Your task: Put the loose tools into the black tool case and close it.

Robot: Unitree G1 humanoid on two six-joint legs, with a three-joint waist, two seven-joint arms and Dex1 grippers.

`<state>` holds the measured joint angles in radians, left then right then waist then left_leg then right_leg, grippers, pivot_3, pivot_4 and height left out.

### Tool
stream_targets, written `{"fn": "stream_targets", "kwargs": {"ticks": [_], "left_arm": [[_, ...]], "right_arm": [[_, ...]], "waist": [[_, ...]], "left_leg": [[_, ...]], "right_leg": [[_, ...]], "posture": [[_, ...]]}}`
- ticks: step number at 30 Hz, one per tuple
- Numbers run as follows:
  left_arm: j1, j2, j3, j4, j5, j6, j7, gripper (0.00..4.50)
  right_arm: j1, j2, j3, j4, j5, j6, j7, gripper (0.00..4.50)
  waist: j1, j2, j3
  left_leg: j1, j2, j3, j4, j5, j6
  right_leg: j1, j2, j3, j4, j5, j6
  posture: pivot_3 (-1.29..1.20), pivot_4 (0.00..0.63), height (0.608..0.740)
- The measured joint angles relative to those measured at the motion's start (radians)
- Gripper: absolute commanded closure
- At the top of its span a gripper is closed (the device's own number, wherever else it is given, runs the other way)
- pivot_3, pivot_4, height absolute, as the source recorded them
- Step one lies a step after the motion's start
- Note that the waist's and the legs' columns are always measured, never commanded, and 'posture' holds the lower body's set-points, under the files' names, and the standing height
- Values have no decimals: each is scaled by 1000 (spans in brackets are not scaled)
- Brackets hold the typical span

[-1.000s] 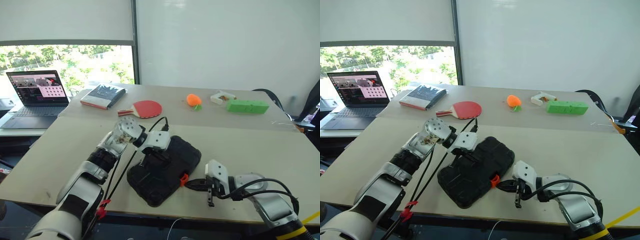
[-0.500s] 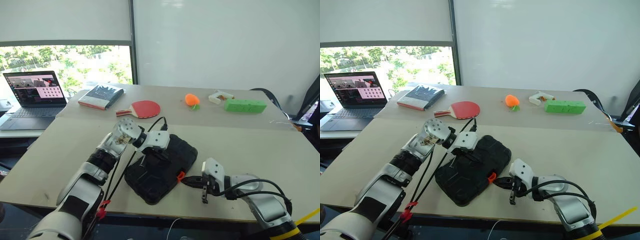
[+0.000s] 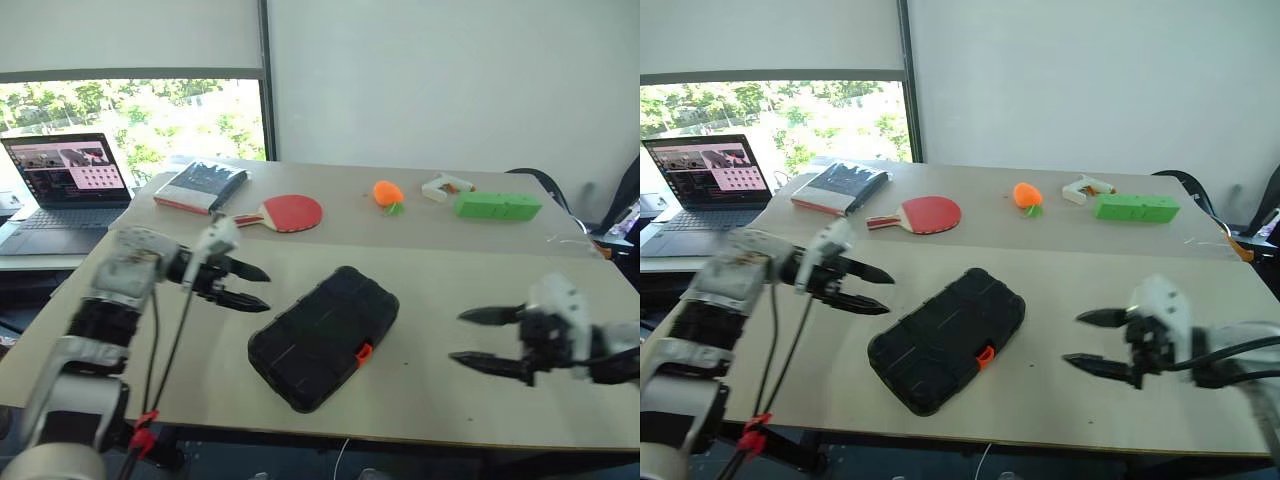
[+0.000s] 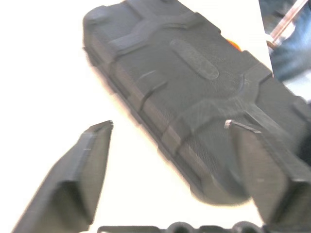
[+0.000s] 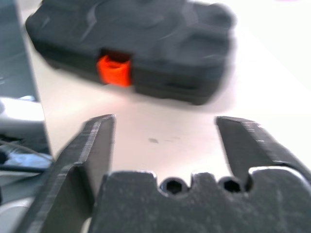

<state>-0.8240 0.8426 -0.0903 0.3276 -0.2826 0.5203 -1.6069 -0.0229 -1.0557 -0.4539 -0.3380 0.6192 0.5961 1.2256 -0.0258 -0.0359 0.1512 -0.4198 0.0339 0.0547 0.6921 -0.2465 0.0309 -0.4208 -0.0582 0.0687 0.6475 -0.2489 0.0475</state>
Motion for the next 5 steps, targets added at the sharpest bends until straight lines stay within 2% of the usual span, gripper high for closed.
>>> {"fn": "stream_targets", "kwargs": {"ticks": [5], "left_arm": [[131,141,153,-86,-82,145,47,131]], "right_arm": [[-46,-57,-55,100,46,42,52,82]], "waist": [[9,-1,2]], "left_leg": [[0,1,1,1,0,0]], "right_leg": [[-1,0,0,0,0,0]], "posture": [[0,150,736]]}}
